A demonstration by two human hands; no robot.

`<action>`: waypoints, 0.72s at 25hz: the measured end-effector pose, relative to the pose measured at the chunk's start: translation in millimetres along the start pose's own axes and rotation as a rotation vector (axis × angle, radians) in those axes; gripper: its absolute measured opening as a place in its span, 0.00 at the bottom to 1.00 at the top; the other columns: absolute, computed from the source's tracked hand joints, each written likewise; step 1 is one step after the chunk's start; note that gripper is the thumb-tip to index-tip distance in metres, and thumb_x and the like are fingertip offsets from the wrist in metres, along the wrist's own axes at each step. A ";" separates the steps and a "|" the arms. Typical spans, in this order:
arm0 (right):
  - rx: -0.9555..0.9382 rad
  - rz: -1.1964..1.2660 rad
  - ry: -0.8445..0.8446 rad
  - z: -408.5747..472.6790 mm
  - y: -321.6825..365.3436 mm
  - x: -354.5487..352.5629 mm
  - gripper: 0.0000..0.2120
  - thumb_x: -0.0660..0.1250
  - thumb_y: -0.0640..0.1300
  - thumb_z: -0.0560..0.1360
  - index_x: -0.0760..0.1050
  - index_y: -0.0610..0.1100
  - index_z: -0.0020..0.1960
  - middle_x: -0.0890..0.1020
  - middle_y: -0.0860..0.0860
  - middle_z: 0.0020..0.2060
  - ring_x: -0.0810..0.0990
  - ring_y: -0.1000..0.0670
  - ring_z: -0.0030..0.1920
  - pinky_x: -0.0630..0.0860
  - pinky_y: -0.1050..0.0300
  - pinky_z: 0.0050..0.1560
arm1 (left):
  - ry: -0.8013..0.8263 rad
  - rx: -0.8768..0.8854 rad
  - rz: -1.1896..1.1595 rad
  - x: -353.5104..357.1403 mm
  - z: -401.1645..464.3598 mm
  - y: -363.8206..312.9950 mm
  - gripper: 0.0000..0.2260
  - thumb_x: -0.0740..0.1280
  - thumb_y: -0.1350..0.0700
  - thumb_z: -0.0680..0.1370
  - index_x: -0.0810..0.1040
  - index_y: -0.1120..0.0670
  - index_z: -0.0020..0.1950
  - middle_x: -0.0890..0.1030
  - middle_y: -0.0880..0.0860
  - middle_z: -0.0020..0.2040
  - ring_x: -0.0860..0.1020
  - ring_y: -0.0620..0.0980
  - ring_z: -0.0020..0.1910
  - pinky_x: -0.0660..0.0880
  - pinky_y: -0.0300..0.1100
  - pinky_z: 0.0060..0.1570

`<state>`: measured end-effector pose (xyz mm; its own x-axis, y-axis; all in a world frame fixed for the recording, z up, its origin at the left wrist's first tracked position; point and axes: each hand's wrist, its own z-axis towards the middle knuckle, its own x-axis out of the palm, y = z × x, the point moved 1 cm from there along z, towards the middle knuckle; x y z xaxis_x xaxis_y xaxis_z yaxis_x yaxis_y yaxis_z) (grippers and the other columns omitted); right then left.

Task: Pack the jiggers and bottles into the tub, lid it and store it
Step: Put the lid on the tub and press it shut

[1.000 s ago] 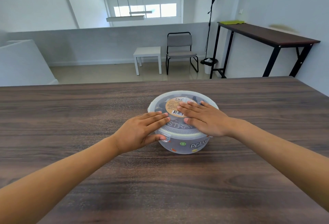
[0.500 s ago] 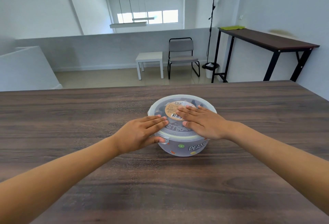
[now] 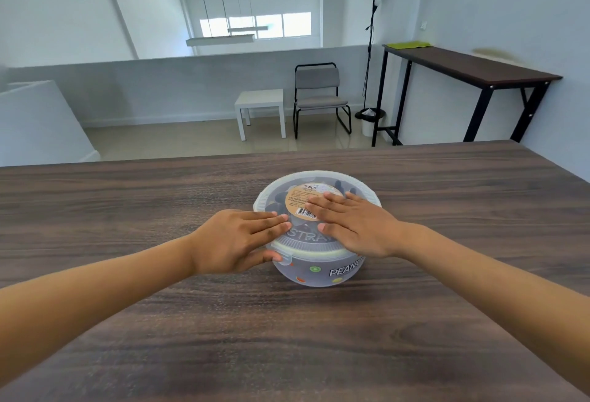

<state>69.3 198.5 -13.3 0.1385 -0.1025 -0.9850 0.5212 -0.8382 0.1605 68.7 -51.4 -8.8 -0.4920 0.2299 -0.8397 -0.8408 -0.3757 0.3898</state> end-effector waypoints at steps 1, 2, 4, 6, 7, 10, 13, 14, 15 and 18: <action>-0.002 -0.003 -0.001 -0.1 0.1 0.9 0.25 0.43 0.55 0.80 0.45 0.54 0.76 0.47 0.58 0.76 0.42 0.55 0.76 0.38 0.52 0.75 | -0.002 0.027 0.022 1.4 0.5 1.4 0.23 0.60 0.46 0.77 0.78 0.62 0.61 0.82 0.57 0.58 0.82 0.54 0.55 0.82 0.47 0.46; -0.004 -0.006 -0.006 0.0 -0.4 1.8 0.25 0.43 0.55 0.80 0.45 0.54 0.76 0.47 0.58 0.76 0.42 0.55 0.76 0.38 0.53 0.75 | -0.007 0.046 0.042 3.3 0.7 2.2 0.23 0.60 0.46 0.77 0.79 0.63 0.61 0.82 0.57 0.58 0.82 0.54 0.55 0.83 0.47 0.45; -0.009 -0.010 -0.018 0.8 -1.2 2.6 0.25 0.43 0.55 0.80 0.45 0.54 0.76 0.47 0.58 0.76 0.42 0.55 0.76 0.38 0.53 0.75 | -0.035 0.066 0.083 7.6 1.3 1.2 0.22 0.62 0.46 0.77 0.80 0.63 0.58 0.83 0.58 0.56 0.83 0.53 0.53 0.83 0.46 0.43; -0.011 -0.011 -0.029 3.0 -1.9 2.2 0.25 0.43 0.55 0.80 0.46 0.53 0.76 0.48 0.58 0.76 0.42 0.55 0.76 0.38 0.54 0.75 | -0.071 0.074 0.120 11.5 2.6 -1.5 0.21 0.64 0.47 0.76 0.82 0.63 0.56 0.84 0.58 0.53 0.84 0.53 0.51 0.83 0.45 0.42; -0.012 -0.012 -0.034 3.8 -1.9 2.4 0.25 0.43 0.55 0.80 0.46 0.53 0.76 0.48 0.58 0.76 0.42 0.55 0.76 0.38 0.54 0.75 | -0.084 0.070 0.128 12.7 3.0 -3.1 0.21 0.64 0.47 0.76 0.82 0.63 0.55 0.85 0.58 0.52 0.84 0.53 0.50 0.83 0.45 0.43; -0.020 -0.008 -0.035 4.0 -2.4 1.7 0.24 0.44 0.55 0.81 0.47 0.53 0.76 0.48 0.58 0.76 0.42 0.55 0.76 0.37 0.56 0.75 | -0.111 0.042 0.121 11.6 3.4 -4.9 0.21 0.64 0.46 0.76 0.82 0.63 0.55 0.84 0.58 0.53 0.84 0.53 0.51 0.82 0.45 0.46; -0.031 0.003 -0.042 4.0 -4.5 -0.7 0.24 0.44 0.54 0.81 0.47 0.53 0.76 0.49 0.58 0.76 0.43 0.56 0.76 0.36 0.58 0.73 | -0.092 -0.004 0.086 7.7 3.2 -5.2 0.23 0.59 0.45 0.78 0.81 0.62 0.57 0.83 0.57 0.56 0.83 0.52 0.53 0.82 0.46 0.46; -0.031 0.009 -0.044 3.9 -4.9 -1.7 0.24 0.44 0.54 0.81 0.47 0.53 0.76 0.49 0.58 0.76 0.43 0.56 0.76 0.36 0.59 0.73 | -0.080 -0.019 0.068 5.9 4.3 -4.8 0.24 0.56 0.44 0.79 0.81 0.62 0.58 0.83 0.57 0.56 0.83 0.52 0.53 0.83 0.46 0.46; -0.028 0.015 -0.043 3.5 -4.7 -1.7 0.24 0.44 0.54 0.81 0.48 0.53 0.76 0.50 0.58 0.76 0.44 0.56 0.76 0.37 0.59 0.73 | -0.067 -0.036 0.047 4.1 5.0 -5.3 0.25 0.54 0.43 0.79 0.80 0.61 0.59 0.83 0.57 0.57 0.83 0.53 0.53 0.83 0.46 0.45; -0.026 0.021 -0.043 2.9 -4.4 -1.4 0.24 0.44 0.54 0.81 0.49 0.54 0.76 0.51 0.59 0.76 0.44 0.57 0.76 0.37 0.59 0.73 | -0.048 -0.088 0.013 -0.5 7.2 -8.6 0.27 0.55 0.41 0.78 0.80 0.60 0.59 0.83 0.57 0.56 0.84 0.53 0.51 0.83 0.46 0.41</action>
<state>64.4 200.8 -12.9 0.1137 -0.1438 -0.9831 0.5401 -0.8215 0.1826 74.5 -41.8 -9.1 -0.5148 0.2667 -0.8148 -0.8123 -0.4558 0.3640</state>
